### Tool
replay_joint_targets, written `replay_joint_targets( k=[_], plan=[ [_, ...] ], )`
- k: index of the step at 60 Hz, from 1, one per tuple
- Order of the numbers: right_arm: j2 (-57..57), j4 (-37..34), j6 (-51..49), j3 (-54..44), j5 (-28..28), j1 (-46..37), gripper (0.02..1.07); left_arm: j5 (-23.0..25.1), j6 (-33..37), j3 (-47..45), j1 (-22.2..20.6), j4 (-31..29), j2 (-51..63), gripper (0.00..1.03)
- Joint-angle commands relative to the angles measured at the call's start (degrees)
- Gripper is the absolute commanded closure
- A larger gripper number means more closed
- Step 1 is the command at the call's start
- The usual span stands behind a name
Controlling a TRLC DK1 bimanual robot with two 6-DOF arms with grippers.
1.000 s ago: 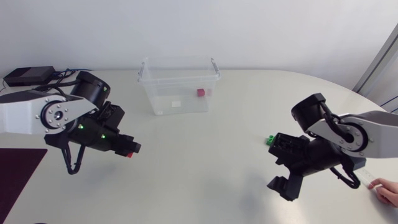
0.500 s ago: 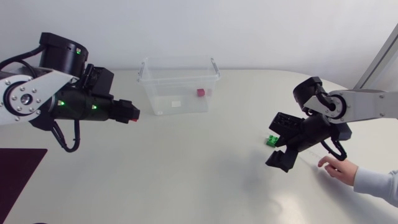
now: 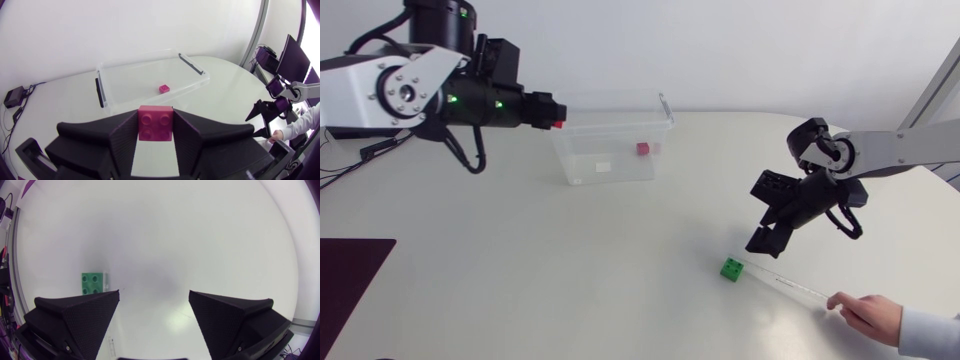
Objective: Place the duplo bricks in the container
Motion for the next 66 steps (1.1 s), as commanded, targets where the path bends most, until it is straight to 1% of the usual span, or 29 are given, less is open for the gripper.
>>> replay_joint_targets(
  k=[1, 9, 15, 21, 35, 46, 50, 51, 52, 53, 54, 55, 57, 58, 59, 61, 63, 66],
  plan=[
    [0.8, 0.2, -0.8, -0.3, -0.4, 0.6, 0.07, 0.6, -1.7, 5.3, 0.4, 1.1, 6.0, 0.89],
    [-1.2, -0.5, -0.5, -1.9, -0.5, 2.0, 0.07, 0.6, -2.2, 12.0, 0.5, 1.8, 13.1, 0.88],
    [-5.5, -0.8, 1.0, -5.4, -0.4, 5.7, 0.07, 0.5, -2.3, 17.3, 0.2, 1.3, 18.4, 0.87],
    [-7.4, -1.0, 3.1, -7.8, -0.1, 9.0, 0.07, -0.3, -2.3, 22.0, -0.1, -0.4, 23.6, 0.84],
    [-8.8, -1.5, 7.6, -11.2, 0.3, 13.3, 0.07, -0.4, -2.9, 25.2, 0.4, -0.9, 28.7, 0.84],
    [-8.6, 0.4, 9.4, -13.8, 1.1, 15.8, 0.07, -0.5, -3.4, 26.9, 1.2, -0.7, 30.7, 0.83],
    [-8.6, 0.6, 10.0, -14.5, 1.7, 16.4, 0.07, -0.6, -3.5, 27.9, 1.3, -1.6, 31.4, 0.82],
    [-8.6, 0.7, 10.1, -14.6, 1.7, 16.5, 0.07, -0.8, -3.5, 27.9, 1.3, -1.8, 31.5, 0.79],
    [-8.6, 0.7, 10.2, -14.8, 1.7, 16.5, 0.07, -0.9, -3.5, 27.9, 1.2, -1.9, 31.5, 0.77],
    [-8.6, 0.8, 10.2, -14.8, 1.8, 16.5, 0.07, -1.1, -3.6, 27.9, 1.2, -2.1, 31.4, 0.69],
    [-8.6, 1.0, 10.3, -14.9, 1.8, 16.4, 0.07, -1.2, -3.6, 28.0, 1.2, -2.2, 31.4, 0.63],
    [-8.5, 1.2, 10.3, -15.0, 1.9, 16.4, 0.07, -1.4, -3.6, 28.0, 1.2, -2.4, 31.2, 0.52],
    [-8.4, 1.4, 10.3, -15.1, 1.9, 16.4, 0.07, -1.6, -3.6, 28.0, 1.3, -2.5, 30.6, 0.33],
    [-8.4, 1.4, 10.3, -15.2, 1.9, 16.4, 0.07, -1.6, -3.6, 27.9, 1.3, -2.5, 30.3, 0.27],
    [-8.3, 1.6, 10.3, -15.2, 2.0, 16.4, 0.07, -1.6, -3.7, 27.8, 1.4, -2.5, 29.8, 0.18],
    [-8.1, 2.0, 10.3, -15.3, 2.2, 16.4, 0.07, -1.6, -3.7, 27.9, 1.6, -2.5, 28.8, 0.06],
    [-8.0, 2.1, 10.3, -15.1, 2.3, 16.4, 0.07, -1.6, -3.7, 27.9, 1.8, -2.5, 27.5, 0.04],
    [-7.9, 2.2, 10.4, -14.9, 2.5, 16.4, 0.07, -1.6, -3.7, 27.9, 2.1, -2.5, 25.9, 0.04]
  ],
)
